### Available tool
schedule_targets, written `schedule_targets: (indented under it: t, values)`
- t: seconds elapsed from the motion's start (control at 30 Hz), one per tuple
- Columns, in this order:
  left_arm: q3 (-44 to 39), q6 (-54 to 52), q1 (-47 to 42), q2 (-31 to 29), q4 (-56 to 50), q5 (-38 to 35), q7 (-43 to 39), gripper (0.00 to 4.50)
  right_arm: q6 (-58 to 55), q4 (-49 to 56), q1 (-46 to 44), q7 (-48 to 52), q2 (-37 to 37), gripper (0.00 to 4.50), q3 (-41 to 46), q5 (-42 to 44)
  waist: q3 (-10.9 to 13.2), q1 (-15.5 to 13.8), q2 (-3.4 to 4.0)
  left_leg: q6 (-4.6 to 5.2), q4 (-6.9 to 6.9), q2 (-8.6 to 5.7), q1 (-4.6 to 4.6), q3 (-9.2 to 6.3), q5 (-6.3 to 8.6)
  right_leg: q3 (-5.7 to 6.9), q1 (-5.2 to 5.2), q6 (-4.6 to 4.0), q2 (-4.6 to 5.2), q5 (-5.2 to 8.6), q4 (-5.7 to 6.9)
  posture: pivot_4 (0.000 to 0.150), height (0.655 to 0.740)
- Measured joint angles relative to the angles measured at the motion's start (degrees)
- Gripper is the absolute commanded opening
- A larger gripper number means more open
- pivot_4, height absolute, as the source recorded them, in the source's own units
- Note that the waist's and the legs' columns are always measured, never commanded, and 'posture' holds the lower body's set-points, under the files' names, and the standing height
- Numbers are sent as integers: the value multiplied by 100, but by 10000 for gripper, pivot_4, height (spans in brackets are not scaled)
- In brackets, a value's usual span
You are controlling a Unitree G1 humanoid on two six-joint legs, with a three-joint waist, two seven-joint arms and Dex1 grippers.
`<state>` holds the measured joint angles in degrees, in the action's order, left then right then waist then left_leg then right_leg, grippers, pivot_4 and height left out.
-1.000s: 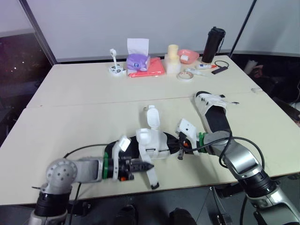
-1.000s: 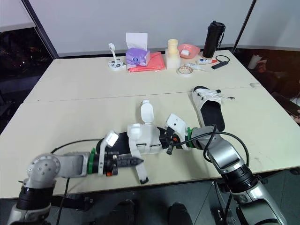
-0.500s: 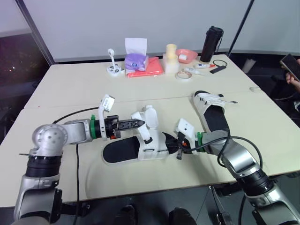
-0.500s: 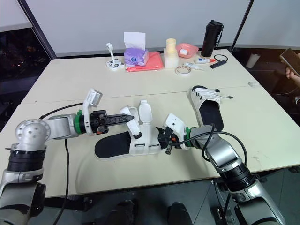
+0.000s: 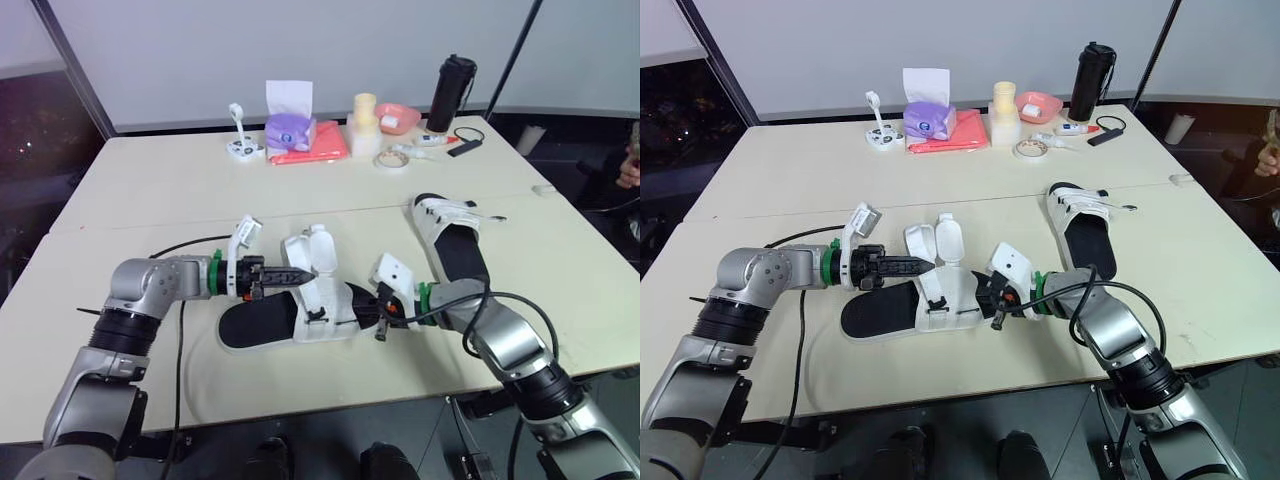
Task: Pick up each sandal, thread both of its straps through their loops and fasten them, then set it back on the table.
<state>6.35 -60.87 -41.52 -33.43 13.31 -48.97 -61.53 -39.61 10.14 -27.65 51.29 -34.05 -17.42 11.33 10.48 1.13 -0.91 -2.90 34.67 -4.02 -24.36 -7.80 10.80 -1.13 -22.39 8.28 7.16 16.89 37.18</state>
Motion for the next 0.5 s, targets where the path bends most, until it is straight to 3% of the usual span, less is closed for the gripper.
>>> schedule_targets:
  t: [0.5]
  values:
    - [-274,-216,0,267,226,181,-41,185,-12,46,18,-37,-7,0,-6,0,0,0,0,0,1,0,0,-2,0,2,0,1,0,0,3,1500,7400]
